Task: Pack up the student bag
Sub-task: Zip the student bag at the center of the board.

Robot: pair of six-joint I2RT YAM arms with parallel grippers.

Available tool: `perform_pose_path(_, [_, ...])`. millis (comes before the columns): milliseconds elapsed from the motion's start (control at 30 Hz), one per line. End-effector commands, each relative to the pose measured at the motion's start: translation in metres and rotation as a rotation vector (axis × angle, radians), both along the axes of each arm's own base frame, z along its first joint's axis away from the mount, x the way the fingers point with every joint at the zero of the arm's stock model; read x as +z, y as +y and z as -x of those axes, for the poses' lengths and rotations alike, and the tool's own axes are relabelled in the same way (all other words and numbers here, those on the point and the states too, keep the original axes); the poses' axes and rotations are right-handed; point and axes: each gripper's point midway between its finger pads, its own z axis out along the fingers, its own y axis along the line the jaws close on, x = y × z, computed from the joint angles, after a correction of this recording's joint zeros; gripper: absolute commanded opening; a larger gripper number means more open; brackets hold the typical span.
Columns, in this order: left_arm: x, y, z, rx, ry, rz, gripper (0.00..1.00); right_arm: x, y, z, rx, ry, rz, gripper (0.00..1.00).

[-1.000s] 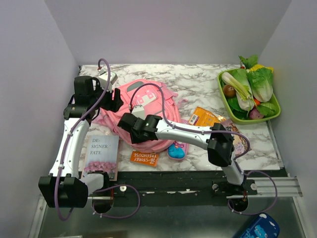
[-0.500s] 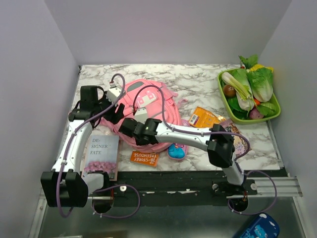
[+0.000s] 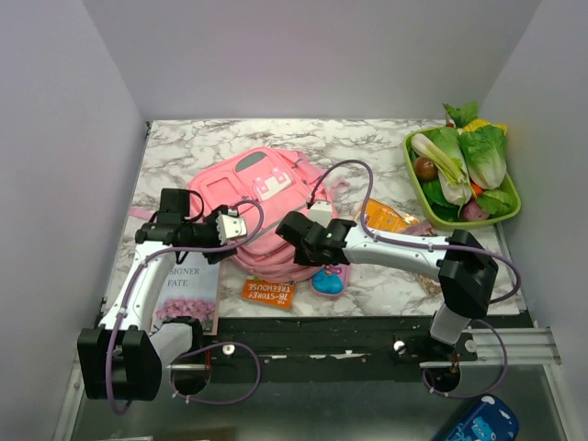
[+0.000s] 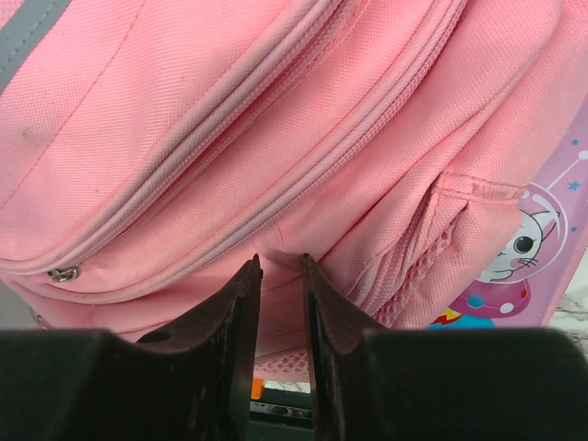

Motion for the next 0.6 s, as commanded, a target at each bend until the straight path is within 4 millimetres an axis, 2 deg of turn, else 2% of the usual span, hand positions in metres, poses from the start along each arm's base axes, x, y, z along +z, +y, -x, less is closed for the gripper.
perform_pose_path(0, [0.004,-0.022,-0.002,-0.182,-0.168,-0.018,0.77,-0.007,-0.008,-0.001,-0.046,0.031,-0.036,0.34])
perform_pose_path(167, [-0.001,-0.038,-0.01,-0.225,-0.256,-0.074,0.77,-0.002,-0.007,-0.003,-0.038,0.024,-0.044,0.33])
perform_pose_path(233, [-0.007,-0.045,-0.005,-0.284,-0.264,-0.097,0.77,-0.003,-0.01,-0.003,-0.048,0.028,-0.044,0.33])
perform_pose_path(400, [-0.025,-0.036,-0.006,-0.321,-0.245,-0.193,0.77,0.0,-0.017,-0.006,-0.068,0.025,-0.064,0.33])
perform_pose_path(567, [-0.041,-0.025,-0.002,-0.418,-0.307,-0.317,0.75,0.001,-0.024,-0.006,-0.085,0.022,-0.087,0.33])
